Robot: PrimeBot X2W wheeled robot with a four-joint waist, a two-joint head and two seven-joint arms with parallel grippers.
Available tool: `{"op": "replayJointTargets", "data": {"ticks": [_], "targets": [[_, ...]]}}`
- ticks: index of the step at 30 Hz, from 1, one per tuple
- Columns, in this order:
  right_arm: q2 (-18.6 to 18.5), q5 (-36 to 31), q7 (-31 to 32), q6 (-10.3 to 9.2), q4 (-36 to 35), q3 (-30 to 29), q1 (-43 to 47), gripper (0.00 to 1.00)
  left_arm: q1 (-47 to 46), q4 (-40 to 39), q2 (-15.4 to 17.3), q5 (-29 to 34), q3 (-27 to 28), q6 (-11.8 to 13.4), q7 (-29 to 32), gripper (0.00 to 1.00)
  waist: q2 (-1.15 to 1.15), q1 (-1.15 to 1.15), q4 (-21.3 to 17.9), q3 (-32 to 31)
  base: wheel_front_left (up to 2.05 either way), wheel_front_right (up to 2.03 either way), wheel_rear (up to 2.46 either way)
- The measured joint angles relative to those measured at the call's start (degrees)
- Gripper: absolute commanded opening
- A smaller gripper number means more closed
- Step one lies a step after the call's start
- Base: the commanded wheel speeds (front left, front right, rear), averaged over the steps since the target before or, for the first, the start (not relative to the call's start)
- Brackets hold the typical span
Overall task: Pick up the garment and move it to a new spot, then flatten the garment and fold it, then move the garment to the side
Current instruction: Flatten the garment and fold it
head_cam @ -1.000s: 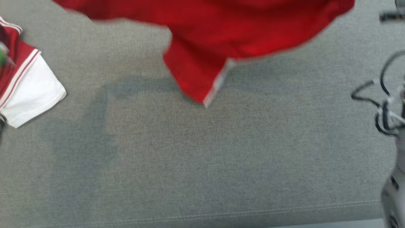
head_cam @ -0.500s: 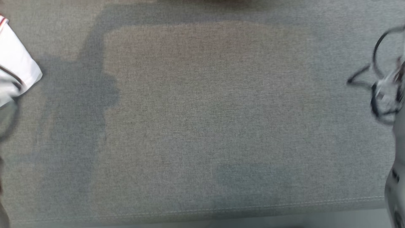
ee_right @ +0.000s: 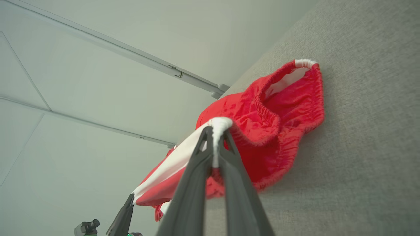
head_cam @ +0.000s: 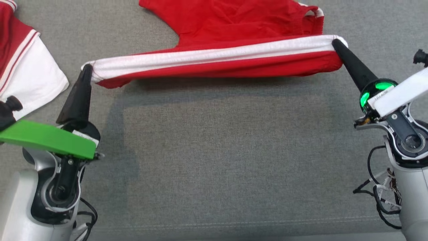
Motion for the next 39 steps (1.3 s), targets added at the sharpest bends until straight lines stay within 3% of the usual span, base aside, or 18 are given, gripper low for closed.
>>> {"op": "replayJointTargets", "data": {"ticks": [9,22,30,39], "targets": [[-1.6,0.4,1.1,0.55,-4.5,0.2,12.2,0.00,9.4,-2.9,-0.4,-0.2,-0.4,0.0,-2.0,0.00,0.00,-0.01,-0.9,-5.8,0.00,0.00,0.00],[-2.4,-1.9,0.4,-0.05,-3.4,0.3,32.8,0.00,26.5,-6.5,0.3,-0.1,-0.7,0.0,-2.5,0.00,0.00,-0.01,-2.7,-10.8,0.00,0.00,0.00],[-1.2,-0.8,-0.6,1.16,-6.5,0.6,35.8,0.00,30.2,-10.3,0.6,-0.2,1.7,0.0,-4.1,0.00,0.00,-0.01,-2.6,-9.8,0.00,0.00,0.00],[-0.7,-0.7,-2.2,2.72,-13.1,0.7,33.2,0.00,25.0,-16.1,6.0,1.1,2.3,0.0,-1.6,0.00,0.00,-0.01,-3.1,-6.1,0.00,0.00,0.00]]}}
